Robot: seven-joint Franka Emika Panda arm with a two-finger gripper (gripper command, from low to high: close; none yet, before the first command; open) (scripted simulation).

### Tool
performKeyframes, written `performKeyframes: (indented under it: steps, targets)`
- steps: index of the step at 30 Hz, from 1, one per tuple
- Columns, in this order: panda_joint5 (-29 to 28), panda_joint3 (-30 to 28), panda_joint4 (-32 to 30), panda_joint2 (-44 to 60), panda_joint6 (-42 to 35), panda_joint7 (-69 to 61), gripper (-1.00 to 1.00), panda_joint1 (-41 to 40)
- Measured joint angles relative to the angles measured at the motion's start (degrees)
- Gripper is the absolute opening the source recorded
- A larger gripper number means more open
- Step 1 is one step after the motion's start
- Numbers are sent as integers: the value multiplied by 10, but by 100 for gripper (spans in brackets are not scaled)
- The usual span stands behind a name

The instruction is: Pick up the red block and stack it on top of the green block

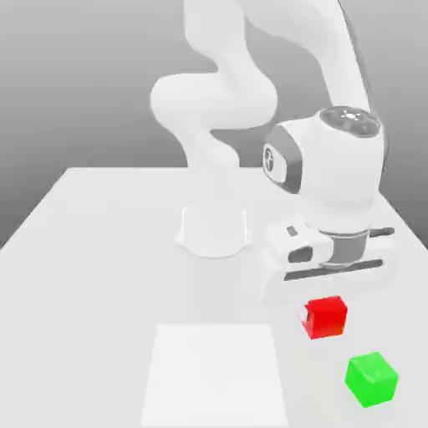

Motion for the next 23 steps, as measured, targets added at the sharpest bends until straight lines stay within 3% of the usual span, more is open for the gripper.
performKeyframes:
  steps: [4,23]
  targets:
    - [-27,16,51,31,-19,-73,-100,11]
    - [-101,-29,61,124,57,-29,-100,47]
